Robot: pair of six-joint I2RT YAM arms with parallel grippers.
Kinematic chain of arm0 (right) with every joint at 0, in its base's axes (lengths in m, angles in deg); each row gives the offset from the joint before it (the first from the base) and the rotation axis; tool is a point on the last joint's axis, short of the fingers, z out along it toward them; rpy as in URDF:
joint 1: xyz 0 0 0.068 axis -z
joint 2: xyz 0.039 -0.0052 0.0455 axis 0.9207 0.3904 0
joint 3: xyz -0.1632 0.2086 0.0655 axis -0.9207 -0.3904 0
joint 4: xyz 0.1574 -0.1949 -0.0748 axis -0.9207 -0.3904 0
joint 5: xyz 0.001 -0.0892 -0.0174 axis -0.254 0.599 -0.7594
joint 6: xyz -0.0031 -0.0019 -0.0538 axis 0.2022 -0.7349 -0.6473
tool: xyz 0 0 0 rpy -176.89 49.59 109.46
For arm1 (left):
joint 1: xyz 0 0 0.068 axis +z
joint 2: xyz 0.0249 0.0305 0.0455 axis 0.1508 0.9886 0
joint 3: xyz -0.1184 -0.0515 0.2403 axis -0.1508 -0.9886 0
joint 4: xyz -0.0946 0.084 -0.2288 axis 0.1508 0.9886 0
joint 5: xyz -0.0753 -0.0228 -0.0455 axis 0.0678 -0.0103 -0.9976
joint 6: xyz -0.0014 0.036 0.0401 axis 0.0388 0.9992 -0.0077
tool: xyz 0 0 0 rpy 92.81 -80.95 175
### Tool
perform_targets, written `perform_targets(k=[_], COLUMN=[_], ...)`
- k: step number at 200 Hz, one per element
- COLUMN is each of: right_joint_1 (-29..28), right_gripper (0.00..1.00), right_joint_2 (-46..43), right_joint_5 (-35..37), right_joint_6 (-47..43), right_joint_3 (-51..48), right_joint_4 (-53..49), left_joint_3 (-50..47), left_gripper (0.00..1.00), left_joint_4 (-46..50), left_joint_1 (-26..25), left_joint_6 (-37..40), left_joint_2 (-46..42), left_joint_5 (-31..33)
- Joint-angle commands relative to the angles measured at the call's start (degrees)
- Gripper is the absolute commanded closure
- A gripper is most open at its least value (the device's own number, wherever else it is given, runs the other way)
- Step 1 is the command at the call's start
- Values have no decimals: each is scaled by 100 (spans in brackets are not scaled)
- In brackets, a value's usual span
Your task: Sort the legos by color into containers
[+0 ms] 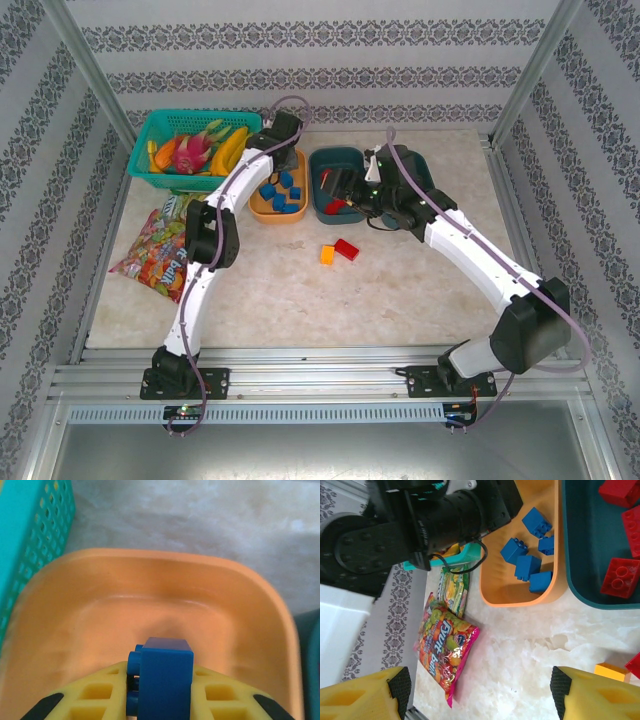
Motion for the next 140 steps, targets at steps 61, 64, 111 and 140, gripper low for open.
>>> perform_targets(k=[61, 64, 111, 140], right_joint_1=[127, 127, 50, -239], right_gripper=[24, 24, 25, 25], right_joint_2=[-346, -350, -393, -245], right_joint_5=[-97, -67, 631, 1103], right_joint_6=[-84, -117, -577, -571], right_joint_3=[-389, -397, -403, -398], right_joint_4=[-87, -122, -940, -1351], left_joint_3=[405, 408, 355, 332], left_gripper=[58, 57, 42, 37], left_joint_4=[-154, -147, -59, 116], left_joint_1=[123, 122, 96, 88], left_joint_6=[-245, -249, -335, -397], left_joint_2=[372, 347, -355, -918], left_joint_5=[-328, -348, -711, -858])
